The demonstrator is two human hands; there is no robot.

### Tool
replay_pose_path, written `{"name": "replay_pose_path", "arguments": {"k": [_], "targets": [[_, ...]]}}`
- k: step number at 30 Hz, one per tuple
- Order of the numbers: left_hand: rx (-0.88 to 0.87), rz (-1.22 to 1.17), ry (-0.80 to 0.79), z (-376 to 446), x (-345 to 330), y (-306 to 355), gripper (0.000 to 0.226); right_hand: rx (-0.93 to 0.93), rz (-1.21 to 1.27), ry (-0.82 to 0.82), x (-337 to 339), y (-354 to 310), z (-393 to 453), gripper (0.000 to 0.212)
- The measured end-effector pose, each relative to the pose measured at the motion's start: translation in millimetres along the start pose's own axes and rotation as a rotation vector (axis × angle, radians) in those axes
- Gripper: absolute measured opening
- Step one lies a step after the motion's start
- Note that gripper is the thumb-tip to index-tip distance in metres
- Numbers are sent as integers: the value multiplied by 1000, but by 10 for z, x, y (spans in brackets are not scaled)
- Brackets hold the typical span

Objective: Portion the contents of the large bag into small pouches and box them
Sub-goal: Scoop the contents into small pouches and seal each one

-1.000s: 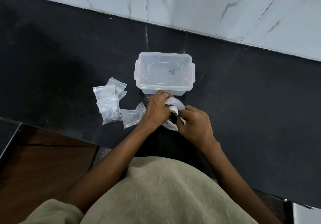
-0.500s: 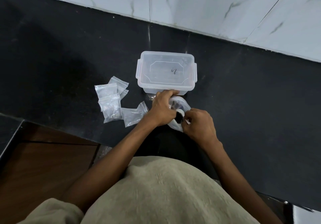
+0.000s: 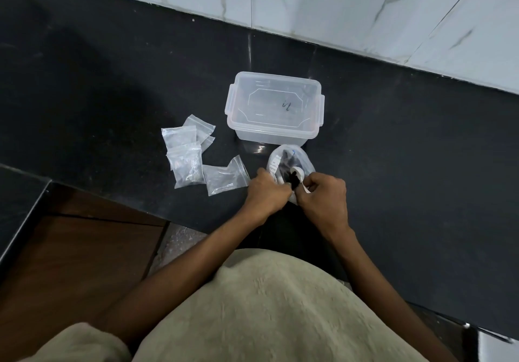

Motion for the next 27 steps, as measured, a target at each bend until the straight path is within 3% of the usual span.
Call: {"name": "replay_pose_path", "arguments": {"k": [7, 13, 17, 23, 27], "targets": [[7, -197, 9, 85, 78, 36, 21, 16, -83, -60, 14, 27, -45, 15], [171, -652, -158, 63, -109, -54, 25, -18, -68, -86, -17, 64, -70, 16], [145, -629, -192, 62, -163, -64, 19, -20, -92, -94, -42, 17, -94, 15], [72, -517, -196, 28, -181, 2, 41, -32, -71, -73, -48, 21, -125, 28], [113, -570, -180, 87, -114, -101, 42, -66, -89, -82, -40, 68, -119, 18]]}}
Point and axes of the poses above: each hand's wrist, its own z-axis towards the middle knuckle, its own x-axis out of the back of the hand, y = z × x, the point moved 10 cm from there along z, towards the middle knuckle, and after that the axes turned 13 degrees about -z, right-handed, at the moved point
